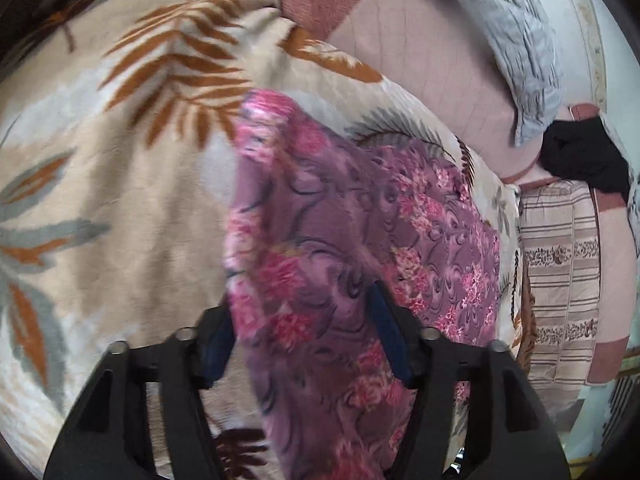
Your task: Fold small clothes
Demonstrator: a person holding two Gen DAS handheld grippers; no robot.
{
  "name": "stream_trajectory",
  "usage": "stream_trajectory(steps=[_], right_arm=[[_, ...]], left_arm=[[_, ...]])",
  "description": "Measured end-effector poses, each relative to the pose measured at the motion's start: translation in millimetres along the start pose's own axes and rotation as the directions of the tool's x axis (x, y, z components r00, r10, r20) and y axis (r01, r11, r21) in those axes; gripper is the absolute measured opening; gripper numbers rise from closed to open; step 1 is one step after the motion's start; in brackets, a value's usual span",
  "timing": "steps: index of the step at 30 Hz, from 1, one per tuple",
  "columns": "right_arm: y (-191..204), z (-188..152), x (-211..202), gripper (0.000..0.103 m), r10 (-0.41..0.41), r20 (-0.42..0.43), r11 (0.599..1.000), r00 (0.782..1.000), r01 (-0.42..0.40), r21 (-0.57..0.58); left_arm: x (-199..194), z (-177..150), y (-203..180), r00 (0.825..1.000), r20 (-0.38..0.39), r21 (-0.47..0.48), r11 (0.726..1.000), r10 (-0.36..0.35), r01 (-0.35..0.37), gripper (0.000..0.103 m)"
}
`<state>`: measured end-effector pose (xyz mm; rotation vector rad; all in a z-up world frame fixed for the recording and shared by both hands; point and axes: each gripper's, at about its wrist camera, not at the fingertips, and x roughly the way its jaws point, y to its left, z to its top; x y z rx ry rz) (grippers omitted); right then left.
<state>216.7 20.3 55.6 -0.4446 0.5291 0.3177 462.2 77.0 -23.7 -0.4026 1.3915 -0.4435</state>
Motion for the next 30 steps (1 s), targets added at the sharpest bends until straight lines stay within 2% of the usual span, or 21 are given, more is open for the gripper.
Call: stream_trajectory(steps=[1,4,11,16,20,26,29,30], right_arm=[[-3,0,-1,0.005,0.004,0.002,1.000,1.000,-0.004,0.011],[-13,-2,-6,0.005,0.012,0.011,0.998,1.000,-0.012,0.060],[-55,-7,-24,0.005,0.011,0.036,0.977,0.999,-0.018,0.212],[-101,-24,-48,0.005,0.007,0.035,0.922,0.999,-0.020,0.386],[-145,-48,-66,0.005,0.006,0.043,0.834,0.999,-0.028,0.552],[-186,-93,-78,0.005,-0.020,0.066,0.693,0.998,-0.033,0.720],[-206,-112,-73,0.005,0.015,0.059,0.590,0.998,-0.057,0.806],[-215,-119,-73,0.005,0.026,0.065,0.541,0.998,-0.069,0.838]], left_arm=[[0,1,-4,1.000,0.001,0.012,1.000,-0.001,0.001,0.023],[-9,2,-18,0.999,0.041,0.031,1.000,0.006,-0.007,0.014],[-30,-2,-79,0.992,0.124,0.140,0.989,0.020,-0.038,0.012],[-36,-6,-128,0.991,0.136,0.203,0.978,0.010,-0.038,0.012],[-31,-11,-166,0.990,0.142,0.241,0.970,0.004,-0.038,0.012],[-6,-19,-222,0.990,0.135,0.301,0.951,0.032,-0.072,0.012],[14,-19,-246,0.989,0.130,0.318,0.942,0.070,-0.108,0.007],[21,-19,-253,0.989,0.126,0.320,0.940,0.080,-0.117,0.007]])
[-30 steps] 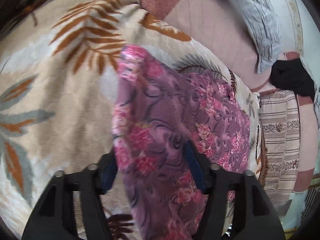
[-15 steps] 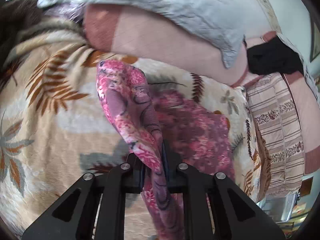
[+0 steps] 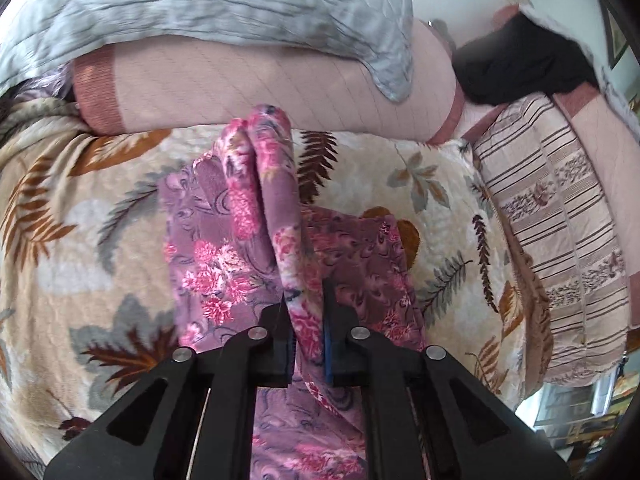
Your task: Fold small clothes
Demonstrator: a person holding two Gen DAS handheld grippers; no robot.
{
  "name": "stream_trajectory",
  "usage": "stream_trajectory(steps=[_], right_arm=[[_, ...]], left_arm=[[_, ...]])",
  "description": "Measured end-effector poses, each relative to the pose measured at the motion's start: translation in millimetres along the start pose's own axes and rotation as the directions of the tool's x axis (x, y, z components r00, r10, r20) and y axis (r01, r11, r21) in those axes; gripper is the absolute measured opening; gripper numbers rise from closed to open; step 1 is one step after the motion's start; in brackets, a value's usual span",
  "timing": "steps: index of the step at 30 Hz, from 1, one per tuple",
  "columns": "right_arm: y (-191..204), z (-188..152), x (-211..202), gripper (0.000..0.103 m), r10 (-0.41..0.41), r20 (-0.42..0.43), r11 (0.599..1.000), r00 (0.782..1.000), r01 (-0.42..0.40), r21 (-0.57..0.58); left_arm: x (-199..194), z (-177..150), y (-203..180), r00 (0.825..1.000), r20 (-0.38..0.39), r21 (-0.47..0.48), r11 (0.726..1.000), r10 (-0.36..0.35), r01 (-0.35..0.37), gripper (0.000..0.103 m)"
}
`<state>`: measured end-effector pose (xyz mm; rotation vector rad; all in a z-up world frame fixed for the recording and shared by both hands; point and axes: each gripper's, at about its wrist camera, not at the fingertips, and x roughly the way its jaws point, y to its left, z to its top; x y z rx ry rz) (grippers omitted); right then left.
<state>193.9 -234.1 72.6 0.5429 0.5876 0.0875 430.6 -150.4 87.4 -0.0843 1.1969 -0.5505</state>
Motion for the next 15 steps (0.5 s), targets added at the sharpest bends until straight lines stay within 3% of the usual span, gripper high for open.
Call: stream_trajectory(steps=[5,10,15], right_arm=[[-42,9,-8,0.005,0.035,-0.008,0.976,0.999,-0.033,0.216],[-88,6,-16,0.005,0.058,-0.006,0.889,0.998,-0.049,0.455],[-121,-3,-12,0.005,0.055,-0.030,0.804,0.998,-0.027,0.593]], left_arm=[[30,5,-32,1.000,-0.029,0.014,1.000,0.004,-0.003,0.007],[66,5,-67,0.997,-0.071,0.047,0.999,0.013,-0.010,0.007],[105,1,-90,0.991,-0.127,0.066,0.997,0.035,-0.027,0.008]])
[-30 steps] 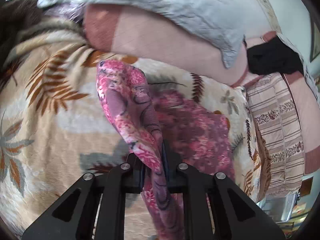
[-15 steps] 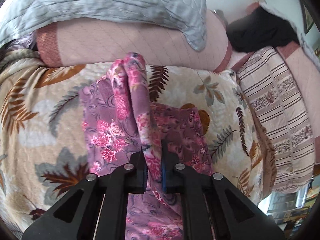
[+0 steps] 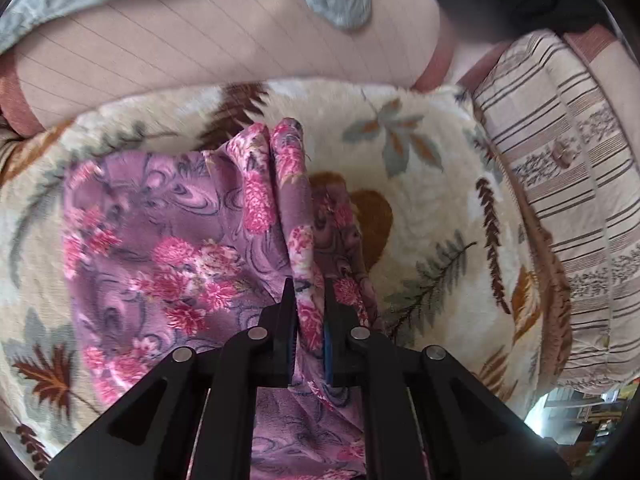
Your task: Fold small clothes
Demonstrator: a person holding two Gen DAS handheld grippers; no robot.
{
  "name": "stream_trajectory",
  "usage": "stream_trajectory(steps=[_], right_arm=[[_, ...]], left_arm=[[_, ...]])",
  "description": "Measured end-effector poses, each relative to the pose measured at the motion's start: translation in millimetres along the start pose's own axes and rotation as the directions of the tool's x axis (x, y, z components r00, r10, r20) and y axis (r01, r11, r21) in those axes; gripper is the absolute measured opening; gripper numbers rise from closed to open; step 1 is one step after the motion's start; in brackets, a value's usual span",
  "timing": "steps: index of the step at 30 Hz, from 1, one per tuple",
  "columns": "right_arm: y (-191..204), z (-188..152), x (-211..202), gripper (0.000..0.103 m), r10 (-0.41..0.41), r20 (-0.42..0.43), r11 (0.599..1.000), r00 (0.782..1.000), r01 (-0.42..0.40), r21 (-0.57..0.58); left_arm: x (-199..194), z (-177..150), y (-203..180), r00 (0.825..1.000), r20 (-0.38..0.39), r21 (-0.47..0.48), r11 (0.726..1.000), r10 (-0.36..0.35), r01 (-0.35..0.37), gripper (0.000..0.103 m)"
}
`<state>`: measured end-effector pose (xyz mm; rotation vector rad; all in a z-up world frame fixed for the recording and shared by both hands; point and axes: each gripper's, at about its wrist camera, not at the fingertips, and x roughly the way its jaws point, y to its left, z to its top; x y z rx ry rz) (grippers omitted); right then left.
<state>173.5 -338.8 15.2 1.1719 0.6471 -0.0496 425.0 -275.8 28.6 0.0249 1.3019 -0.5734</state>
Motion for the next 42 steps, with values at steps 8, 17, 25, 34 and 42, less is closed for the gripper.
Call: stream_trajectory(steps=[8,17,25,34,42], right_arm=[[-35,6,15,0.012,-0.096,-0.054,0.986,0.994,0.103,0.134],[-13,17,-38,0.026,-0.191,0.199,0.981,0.961,0.178,0.081],[67,88,63,0.057,-0.132,-0.036,0.930,0.991,0.112,-0.351],[70,108,131,0.004,-0.190,-0.140,0.868,0.972,0.099,-0.486],[26,125,138,0.004,-0.275,-0.118,0.901,0.954,0.213,-0.377]], left_arm=[[4,-7,5,0.998,0.026,-0.077,0.996,-0.053,0.055,0.033],[-58,-27,111,0.988,0.150,-0.242,0.970,0.018,0.020,0.041],[-52,-70,175,0.990,0.124,-0.352,0.930,-0.068,0.108,0.041],[-39,-73,162,0.977,0.140,-0.316,0.928,-0.158,0.196,0.041],[-10,-69,138,0.989,0.100,-0.279,0.951,-0.107,0.131,0.046]])
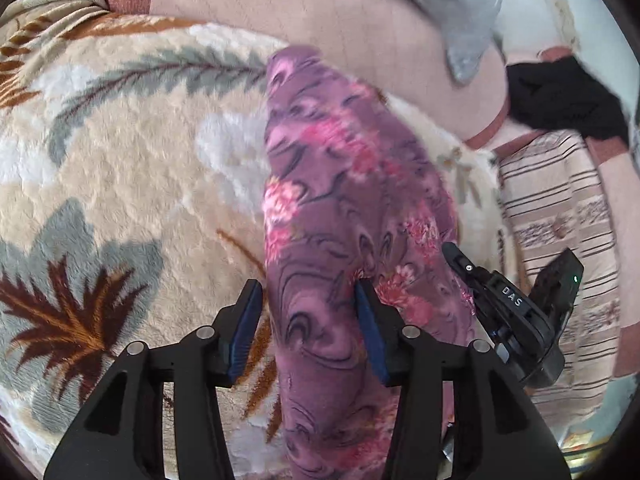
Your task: Fold small clothes
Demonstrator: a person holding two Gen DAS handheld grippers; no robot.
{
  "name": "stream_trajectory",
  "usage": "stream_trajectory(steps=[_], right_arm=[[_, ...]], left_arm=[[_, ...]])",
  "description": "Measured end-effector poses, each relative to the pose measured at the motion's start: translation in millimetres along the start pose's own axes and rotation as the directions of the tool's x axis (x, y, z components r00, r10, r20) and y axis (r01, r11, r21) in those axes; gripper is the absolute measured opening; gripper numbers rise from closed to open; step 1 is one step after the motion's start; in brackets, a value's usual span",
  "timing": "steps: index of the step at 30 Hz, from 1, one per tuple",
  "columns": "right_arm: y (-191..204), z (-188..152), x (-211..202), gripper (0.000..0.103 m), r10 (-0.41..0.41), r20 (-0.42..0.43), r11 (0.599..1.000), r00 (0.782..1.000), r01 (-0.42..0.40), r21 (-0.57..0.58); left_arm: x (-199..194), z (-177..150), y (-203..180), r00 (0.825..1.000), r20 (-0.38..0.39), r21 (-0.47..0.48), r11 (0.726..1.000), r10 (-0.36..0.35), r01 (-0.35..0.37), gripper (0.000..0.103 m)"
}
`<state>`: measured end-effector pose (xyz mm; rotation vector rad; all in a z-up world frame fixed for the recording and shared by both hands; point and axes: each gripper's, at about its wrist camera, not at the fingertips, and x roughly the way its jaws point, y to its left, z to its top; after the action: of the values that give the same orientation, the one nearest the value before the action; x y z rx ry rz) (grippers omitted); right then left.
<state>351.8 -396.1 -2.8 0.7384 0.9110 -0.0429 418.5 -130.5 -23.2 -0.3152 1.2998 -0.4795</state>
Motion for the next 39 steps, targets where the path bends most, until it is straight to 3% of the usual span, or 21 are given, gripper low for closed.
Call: stream_trajectory(steps=[2,5,7,9,11,13,15,17,20,21,22,23,24,25,26,28,30,31,34,37,39], right_arm=[[3,1,-10,0.012,0.027,0.014,1.000,1.000,-0.027,0.006],[0,-6,-32,0.021,0.140,-0.022,0.990,0.990,-0.139,0.033],[-5,-21,-45,0.042,0.184,-0.059,0.983,0.981,-0.184,0.015],[-8,-39,-50,0.041,0.187,-0.098,0.982,0.977,-0.189,-0.014],[-5,-52,-56,0.005,0.146,-0.107,0.983,0.983,-0.156,-0.093],[-5,-52,-70,0.007,0.130,-0.040,0.983,0.991,-0.134,-0.122],[-12,-52,-62,0.007,0.053,-0.079,0.992,0.995,-0.061,-0.112],[-10,-54,-67,0.009,0.048,-0.079,0.993,0.996,-0.056,-0.107],[-9,-65,-96,0.029,0.081,-0.074,0.991,0.994,-0.088,-0.098],[-12,-72,-103,0.040,0.079,-0.074,0.991,0.994,-0.086,-0.102],[-13,-78,-107,0.042,0.080,-0.074,0.991,0.994,-0.088,-0.101],[-18,-85,-109,0.042,0.072,-0.096,0.992,0.993,-0.081,-0.097],[-19,-88,-106,0.027,0.056,-0.121,0.993,0.991,-0.068,-0.097],[-19,-89,-109,0.005,0.043,-0.124,0.993,0.991,-0.056,-0.106],[-21,-89,-116,0.004,0.051,-0.095,0.992,0.994,-0.062,-0.108],[-25,-90,-120,0.004,0.036,-0.057,0.995,0.998,-0.041,-0.093],[-27,-92,-101,0.005,-0.068,-0.126,0.990,0.990,0.052,-0.128],[-26,-92,-101,0.005,-0.076,-0.124,0.989,0.989,0.058,-0.139],[-7,-74,-117,0.017,-0.051,-0.041,0.988,0.998,0.044,-0.151],[29,-52,-114,0.030,0.055,0.030,0.974,0.998,-0.047,-0.222],[46,-45,-100,0.030,0.081,0.027,0.961,0.996,-0.071,-0.266]], left_arm=[[-4,-5,-2,1.000,0.006,0.013,1.000,-0.008,0.008,0.046],[-21,-22,-2,0.999,0.003,0.032,0.999,-0.035,0.035,0.046],[-31,-43,0,0.998,0.007,0.050,0.997,-0.060,0.060,0.046],[-33,-67,2,0.997,0.001,0.061,0.995,-0.074,0.073,0.048],[-25,-83,3,0.998,-0.019,0.059,0.996,-0.060,0.061,0.048],[-14,-96,3,0.999,-0.043,0.058,0.998,-0.034,0.036,0.048],[-14,-100,-3,1.000,-0.016,0.089,0.996,0.004,-0.003,0.048],[-21,-102,-12,0.999,-0.025,0.106,0.993,0.048,-0.045,0.048],[-40,-111,-19,1.000,0.006,0.132,0.991,0.030,-0.031,0.048],[-45,-116,-20,0.999,0.018,0.140,0.989,0.034,-0.037,0.048],[-45,-120,-21,0.999,0.022,0.146,0.989,0.036,-0.039,0.048],[-43,-124,-22,0.999,0.018,0.150,0.988,0.044,-0.046,0.048],[-35,-127,-23,0.998,0.000,0.153,0.986,0.063,-0.062,0.048],[-28,-130,-22,0.997,-0.017,0.152,0.985,0.081,-0.078,0.048],[-23,-133,-18,0.995,-0.025,0.150,0.984,0.098,-0.094,0.048],[-20,-136,-19,0.993,-0.008,0.159,0.980,0.118,-0.115,0.048],[-24,-137,-24,0.991,-0.018,0.173,0.977,0.129,-0.124,0.048],[-27,-136,-26,0.993,-0.039,0.174,0.979,0.110,-0.101,0.046],[-53,-120,-30,0.999,0.028,0.160,0.987,0.015,-0.019,0.047],[-63,-84,-47,0.992,0.127,0.168,0.985,0.022,-0.043,0.049],[-52,-57,-59,0.984,0.161,0.162,0.981,0.080,-0.106,0.050]])
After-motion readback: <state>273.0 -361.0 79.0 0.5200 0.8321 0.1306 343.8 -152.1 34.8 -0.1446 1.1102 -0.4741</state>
